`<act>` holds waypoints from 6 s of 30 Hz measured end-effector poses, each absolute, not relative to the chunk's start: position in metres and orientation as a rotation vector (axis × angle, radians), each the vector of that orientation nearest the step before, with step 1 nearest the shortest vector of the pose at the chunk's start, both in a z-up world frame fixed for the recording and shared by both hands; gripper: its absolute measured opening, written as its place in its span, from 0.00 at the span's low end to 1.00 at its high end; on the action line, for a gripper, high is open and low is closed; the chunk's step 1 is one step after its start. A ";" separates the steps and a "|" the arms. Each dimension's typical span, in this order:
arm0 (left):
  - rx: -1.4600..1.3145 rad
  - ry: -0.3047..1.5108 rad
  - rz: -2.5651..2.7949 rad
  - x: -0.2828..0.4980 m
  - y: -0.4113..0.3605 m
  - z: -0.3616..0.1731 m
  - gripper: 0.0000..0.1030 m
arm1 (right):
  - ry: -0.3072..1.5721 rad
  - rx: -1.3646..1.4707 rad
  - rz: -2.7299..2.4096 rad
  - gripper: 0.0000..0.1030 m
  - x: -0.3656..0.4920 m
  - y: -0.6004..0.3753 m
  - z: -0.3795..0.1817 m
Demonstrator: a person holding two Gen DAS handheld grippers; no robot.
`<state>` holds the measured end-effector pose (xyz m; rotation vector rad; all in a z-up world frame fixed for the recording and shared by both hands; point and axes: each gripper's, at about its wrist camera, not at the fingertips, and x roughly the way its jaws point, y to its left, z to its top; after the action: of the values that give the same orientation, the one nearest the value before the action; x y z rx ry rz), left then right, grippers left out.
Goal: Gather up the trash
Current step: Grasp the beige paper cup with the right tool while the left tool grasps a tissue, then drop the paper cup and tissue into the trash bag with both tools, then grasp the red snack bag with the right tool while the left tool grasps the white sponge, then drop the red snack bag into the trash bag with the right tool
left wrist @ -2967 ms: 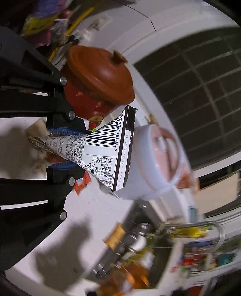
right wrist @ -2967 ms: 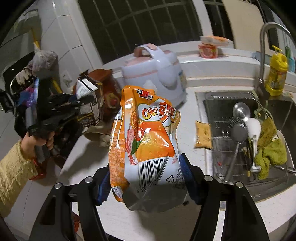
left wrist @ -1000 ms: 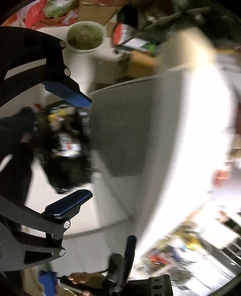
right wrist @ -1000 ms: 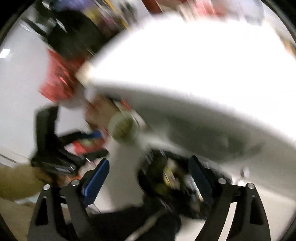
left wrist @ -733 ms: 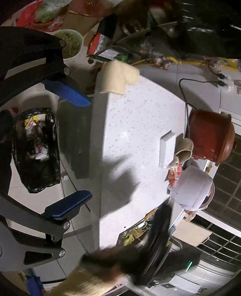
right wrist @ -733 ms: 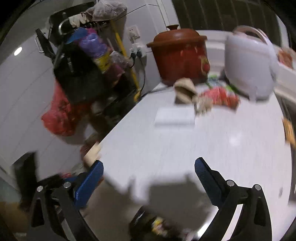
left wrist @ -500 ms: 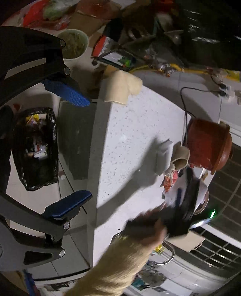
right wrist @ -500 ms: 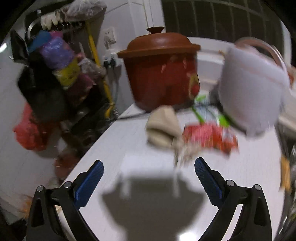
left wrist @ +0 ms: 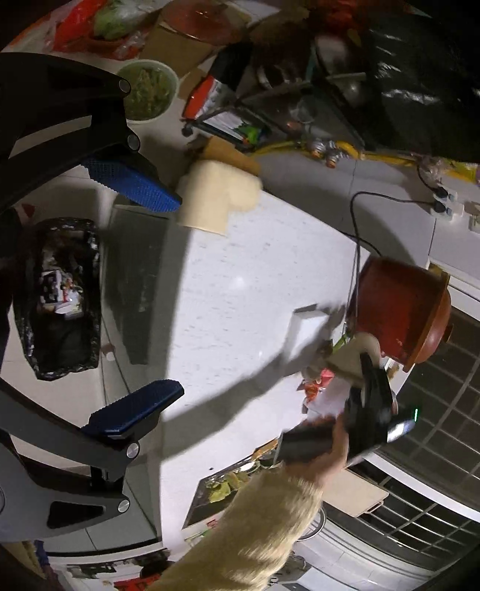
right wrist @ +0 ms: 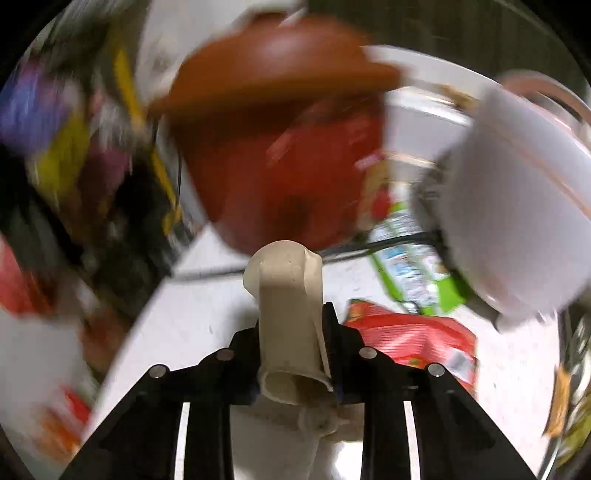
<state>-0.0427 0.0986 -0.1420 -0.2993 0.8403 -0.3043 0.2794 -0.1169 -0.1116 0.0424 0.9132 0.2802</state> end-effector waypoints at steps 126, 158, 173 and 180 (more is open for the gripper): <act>0.028 0.992 -0.284 -0.026 0.042 -0.133 0.86 | 1.034 -0.134 0.390 0.37 0.274 -0.189 -0.148; 0.200 0.987 -0.238 0.196 -0.068 -0.168 0.94 | 0.868 0.450 0.453 0.38 0.055 -0.281 -0.113; 0.058 0.868 -0.372 0.124 -0.035 -0.128 0.86 | 0.825 0.525 0.464 0.38 0.018 -0.286 -0.105; 0.098 0.910 -0.554 -0.026 0.001 -0.111 0.86 | 0.973 0.304 0.516 0.39 -0.056 -0.256 -0.116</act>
<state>-0.0257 0.0011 -0.1110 0.0983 0.9101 -0.5537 -0.0557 -0.2560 -0.1161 0.3036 0.9728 0.5164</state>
